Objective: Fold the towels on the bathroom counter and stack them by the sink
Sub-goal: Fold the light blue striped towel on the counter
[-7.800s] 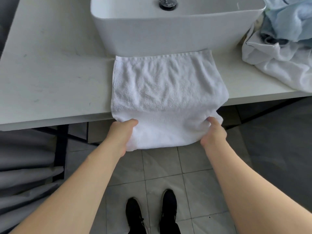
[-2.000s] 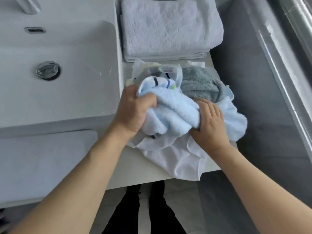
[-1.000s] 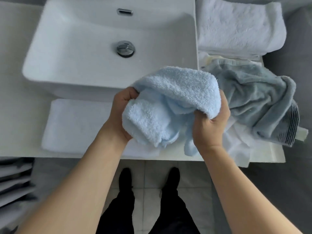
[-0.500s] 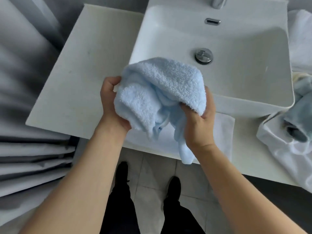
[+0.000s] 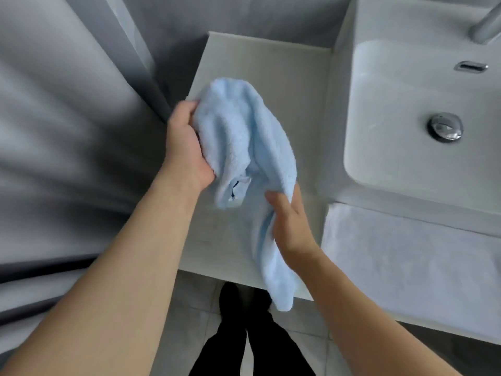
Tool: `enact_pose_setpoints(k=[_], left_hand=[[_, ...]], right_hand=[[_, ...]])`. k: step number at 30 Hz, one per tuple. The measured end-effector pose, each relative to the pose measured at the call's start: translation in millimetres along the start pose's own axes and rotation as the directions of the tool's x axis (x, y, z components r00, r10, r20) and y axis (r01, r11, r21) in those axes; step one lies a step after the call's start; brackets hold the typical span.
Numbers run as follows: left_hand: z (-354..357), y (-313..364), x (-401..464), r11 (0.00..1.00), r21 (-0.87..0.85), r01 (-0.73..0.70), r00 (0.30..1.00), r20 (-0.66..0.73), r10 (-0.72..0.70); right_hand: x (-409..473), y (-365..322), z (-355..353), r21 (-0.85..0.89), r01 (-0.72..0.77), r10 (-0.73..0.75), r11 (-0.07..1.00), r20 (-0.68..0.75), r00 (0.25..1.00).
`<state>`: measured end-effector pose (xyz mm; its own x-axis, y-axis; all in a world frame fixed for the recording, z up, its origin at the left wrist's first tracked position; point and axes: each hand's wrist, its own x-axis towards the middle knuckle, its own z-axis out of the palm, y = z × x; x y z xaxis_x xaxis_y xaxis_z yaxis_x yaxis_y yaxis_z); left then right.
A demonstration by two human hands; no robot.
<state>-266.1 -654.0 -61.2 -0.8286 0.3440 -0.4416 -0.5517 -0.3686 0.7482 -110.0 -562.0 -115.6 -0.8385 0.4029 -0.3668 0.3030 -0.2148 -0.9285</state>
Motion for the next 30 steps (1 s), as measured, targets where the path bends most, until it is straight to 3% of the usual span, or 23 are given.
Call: enact_pose_setpoints(k=[1,3,4,7,9,11,12,14,16,18,20,22,24,25,27,29,30], left_hand=[[-0.1,4.9,13.0,0.971,0.235,-0.040,0.998,-0.036,0.050],[3.6,6.5,31.9,0.745,0.648,-0.158,0.978,-0.002,0.209],[5.3,3.9,39.2,0.650,0.730,-0.214,0.971,0.086,0.223],[-7.3,-9.3,59.0,0.499,0.831,-0.244,0.966,0.252,0.053],[-28.9,-13.6,70.9,0.262,0.950,-0.171,0.983,0.183,-0.024],[-48.9,-17.4,75.4,0.039,0.996,-0.076,0.995,0.078,-0.067],[-56.3,-22.0,74.2,-0.008,0.999,-0.050,0.996,0.049,-0.079],[-65.2,-32.5,72.5,0.023,0.999,-0.028,0.999,0.029,-0.023],[-71.4,-38.8,74.2,0.131,0.991,-0.006,0.999,0.000,0.046],[-77.2,-40.6,79.1,0.258,0.964,0.071,0.997,-0.073,-0.001],[-82.5,-36.1,86.4,0.290,0.950,0.119,0.993,-0.107,-0.058],[-86.7,-27.3,95.8,0.349,0.931,0.105,0.994,-0.088,-0.065],[-85.7,-10.9,106.8,0.521,0.850,0.077,0.996,-0.088,-0.003],[-84.3,-0.4,112.8,0.608,0.793,0.052,0.995,-0.095,0.039],[-81.1,19.1,125.1,0.724,0.688,0.043,0.994,-0.103,0.039],[-76.8,29.2,136.2,0.776,0.626,0.080,0.997,-0.066,-0.050],[-74.3,31.1,140.2,0.788,0.607,0.104,0.994,-0.048,-0.094]], right_hand=[[6.8,9.0,-1.6,-0.157,-0.081,0.087,0.984,0.031,0.996],[23.2,20.9,-8.5,-0.377,-0.202,0.208,0.904,-0.024,0.978],[32.2,21.7,-13.3,-0.392,-0.203,0.182,0.897,-0.092,0.979],[72.3,4.8,-19.9,-0.378,-0.068,-0.042,0.923,-0.274,0.961],[109.7,-10.2,-15.0,-0.420,-0.018,-0.098,0.907,-0.253,0.962],[147.7,-22.7,-5.0,-0.516,-0.050,-0.036,0.855,-0.155,0.987],[163.9,-26.6,0.5,-0.560,-0.079,0.027,0.825,-0.099,0.995],[187.0,-30.5,10.1,-0.595,-0.115,0.132,0.795,-0.016,0.991],[196.3,-31.4,17.6,-0.562,-0.148,0.201,0.814,0.033,0.979],[197.0,-31.1,20.9,-0.527,-0.183,0.257,0.830,0.072,0.964],[195.1,-32.5,21.5,-0.451,-0.188,0.258,0.873,0.100,0.961],[191.4,-35.8,18.5,-0.264,-0.185,0.207,0.946,0.056,0.977],[182.5,-38.6,8.7,0.036,-0.206,0.208,0.978,-0.054,0.977],[177.9,-39.0,0.5,0.225,-0.232,0.252,0.946,-0.061,0.966],[168.7,-40.5,-15.8,0.523,-0.339,0.343,0.782,0.094,0.935],[159.8,-44.8,-23.7,0.583,-0.477,0.365,0.657,0.308,0.879],[158.6,-45.7,-23.6,0.544,-0.533,0.382,0.648,0.373,0.845]])
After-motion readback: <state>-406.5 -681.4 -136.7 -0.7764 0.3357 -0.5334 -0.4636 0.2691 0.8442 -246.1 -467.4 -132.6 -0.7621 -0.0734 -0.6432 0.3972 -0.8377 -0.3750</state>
